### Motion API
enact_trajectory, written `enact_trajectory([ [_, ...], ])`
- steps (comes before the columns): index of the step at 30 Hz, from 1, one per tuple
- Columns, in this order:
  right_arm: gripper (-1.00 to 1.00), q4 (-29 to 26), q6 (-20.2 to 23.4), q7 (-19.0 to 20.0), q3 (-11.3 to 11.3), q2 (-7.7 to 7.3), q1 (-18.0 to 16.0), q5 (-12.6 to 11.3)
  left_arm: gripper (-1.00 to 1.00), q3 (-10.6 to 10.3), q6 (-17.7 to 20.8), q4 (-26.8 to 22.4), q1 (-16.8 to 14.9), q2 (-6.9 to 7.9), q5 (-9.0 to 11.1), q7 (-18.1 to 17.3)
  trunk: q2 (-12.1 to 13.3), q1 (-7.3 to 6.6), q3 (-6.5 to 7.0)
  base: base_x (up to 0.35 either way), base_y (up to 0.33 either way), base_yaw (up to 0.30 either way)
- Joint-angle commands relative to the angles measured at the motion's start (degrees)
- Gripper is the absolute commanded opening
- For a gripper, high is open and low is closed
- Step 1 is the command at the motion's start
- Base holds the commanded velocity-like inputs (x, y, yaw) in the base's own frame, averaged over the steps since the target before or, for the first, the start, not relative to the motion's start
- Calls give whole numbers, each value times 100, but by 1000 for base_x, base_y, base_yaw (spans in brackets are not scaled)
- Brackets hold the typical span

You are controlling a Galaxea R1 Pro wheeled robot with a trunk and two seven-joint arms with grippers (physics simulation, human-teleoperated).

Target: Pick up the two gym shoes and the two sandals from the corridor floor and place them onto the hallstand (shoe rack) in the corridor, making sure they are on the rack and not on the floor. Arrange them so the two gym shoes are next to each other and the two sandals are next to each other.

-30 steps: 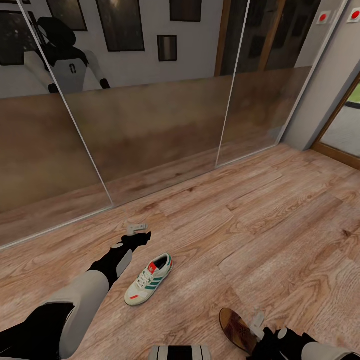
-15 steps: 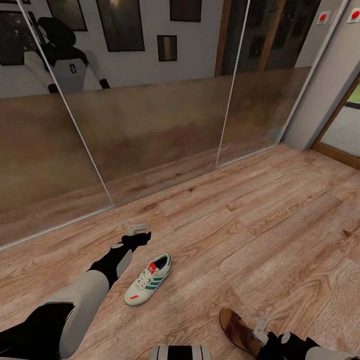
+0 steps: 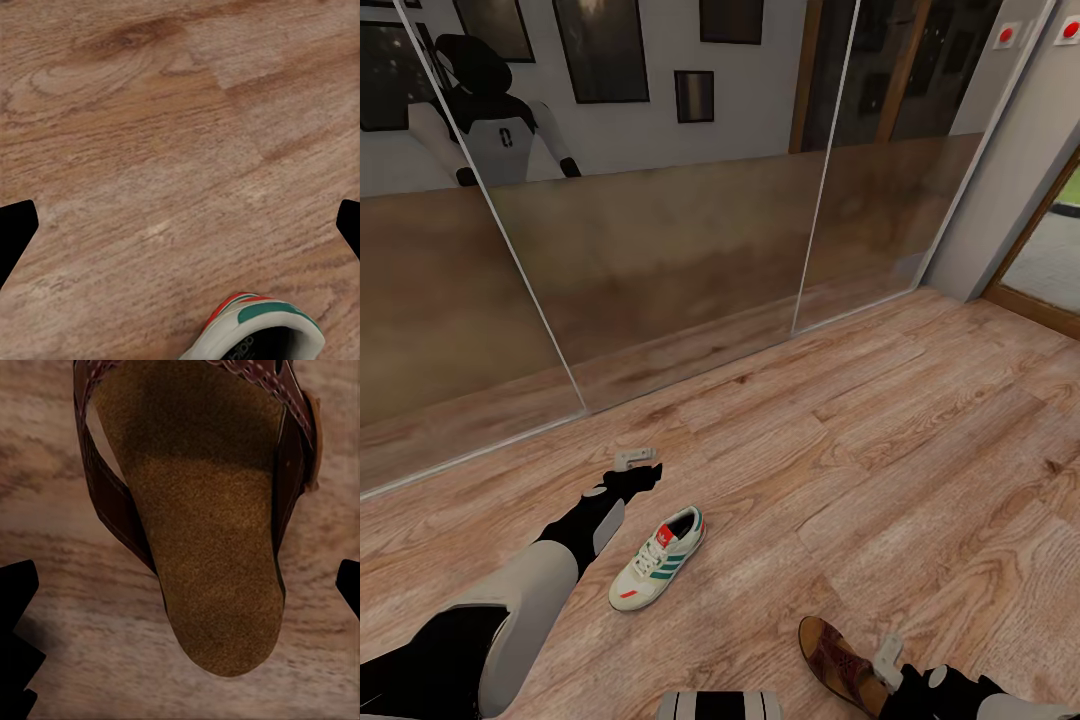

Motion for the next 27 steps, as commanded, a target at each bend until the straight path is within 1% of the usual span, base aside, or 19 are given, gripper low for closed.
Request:
enact_trajectory([
  [1, 100, 15, -37, 7, -23, -2, -7, 59, 100, 20, 11, -3, -1, -3, 55, 0, -3, 1, -26, 0, 0, 0],
  [2, 100, 15, -38, 6, -22, -3, -7, 59, 100, 20, 11, -3, -1, -3, 56, 0, -4, 4, -48, 0, 0, 0],
  [7, 100, 15, -37, 5, -26, -7, -6, 59, 100, 20, 11, -3, -1, -3, 54, 0, -4, 4, -48, 0, 0, 0],
  [10, 100, 15, -38, 6, -27, -7, -7, 59, 100, 20, 10, -3, -1, -3, 55, 0, -8, 12, -115, 0, 0, 0],
  [23, 100, 15, -37, 3, -28, -18, -4, 59, 100, 20, 10, -3, -1, -3, 55, 0, -8, 12, -115, 0, 0, 0],
  [27, 100, 15, -39, 0, -24, -112, -3, 59, 100, 20, 10, -3, -1, -3, 54, 0, -8, 12, -115, 0, 0, 0],
])
